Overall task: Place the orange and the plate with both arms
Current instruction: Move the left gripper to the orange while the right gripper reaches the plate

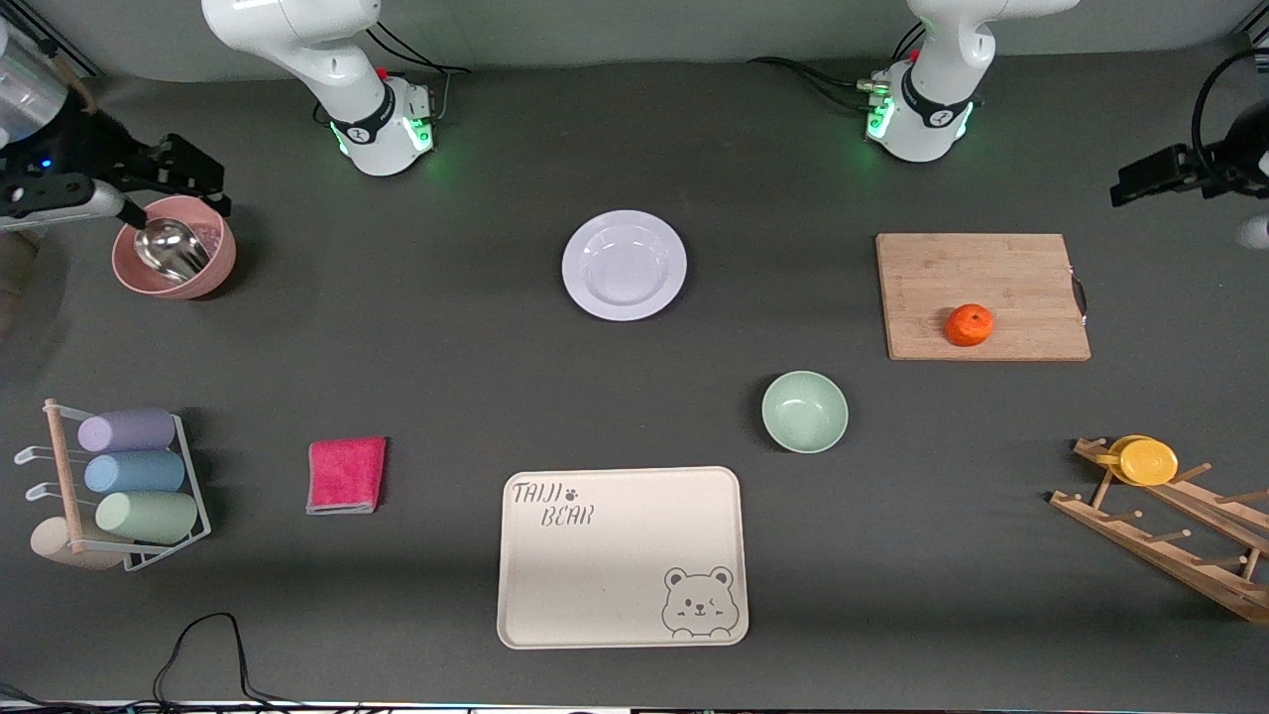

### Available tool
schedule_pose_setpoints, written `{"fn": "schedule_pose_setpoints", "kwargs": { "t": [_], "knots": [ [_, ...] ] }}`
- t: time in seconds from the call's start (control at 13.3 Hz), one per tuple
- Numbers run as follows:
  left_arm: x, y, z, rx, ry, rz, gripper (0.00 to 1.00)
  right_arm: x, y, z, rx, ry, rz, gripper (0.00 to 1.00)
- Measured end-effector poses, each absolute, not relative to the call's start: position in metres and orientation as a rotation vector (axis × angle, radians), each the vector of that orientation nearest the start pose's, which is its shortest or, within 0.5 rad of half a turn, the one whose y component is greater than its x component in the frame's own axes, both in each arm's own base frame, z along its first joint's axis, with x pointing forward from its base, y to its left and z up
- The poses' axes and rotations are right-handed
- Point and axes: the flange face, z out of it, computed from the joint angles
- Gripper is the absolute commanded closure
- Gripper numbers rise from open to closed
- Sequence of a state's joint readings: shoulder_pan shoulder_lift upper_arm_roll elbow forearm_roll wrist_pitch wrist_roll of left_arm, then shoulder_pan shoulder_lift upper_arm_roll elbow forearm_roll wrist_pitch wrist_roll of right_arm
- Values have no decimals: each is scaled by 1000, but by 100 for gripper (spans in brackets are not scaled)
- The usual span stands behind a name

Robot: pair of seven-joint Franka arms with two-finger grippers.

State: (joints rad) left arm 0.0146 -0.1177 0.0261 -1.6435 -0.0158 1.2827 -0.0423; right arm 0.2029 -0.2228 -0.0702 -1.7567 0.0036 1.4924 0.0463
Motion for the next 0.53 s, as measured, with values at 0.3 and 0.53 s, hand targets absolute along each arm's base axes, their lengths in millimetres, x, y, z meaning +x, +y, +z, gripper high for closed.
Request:
{"fn": "schedule_pose_setpoints", "kwargs": {
  "t": [0.3, 0.53],
  "knots": [
    [435, 16, 601, -3145, -124, 324, 0, 460, 115, 639, -3130, -71, 69, 0],
    [424, 14, 547, -3146, -122, 316, 0, 445, 177, 631, -3136, -38, 62, 0]
  ]
}}
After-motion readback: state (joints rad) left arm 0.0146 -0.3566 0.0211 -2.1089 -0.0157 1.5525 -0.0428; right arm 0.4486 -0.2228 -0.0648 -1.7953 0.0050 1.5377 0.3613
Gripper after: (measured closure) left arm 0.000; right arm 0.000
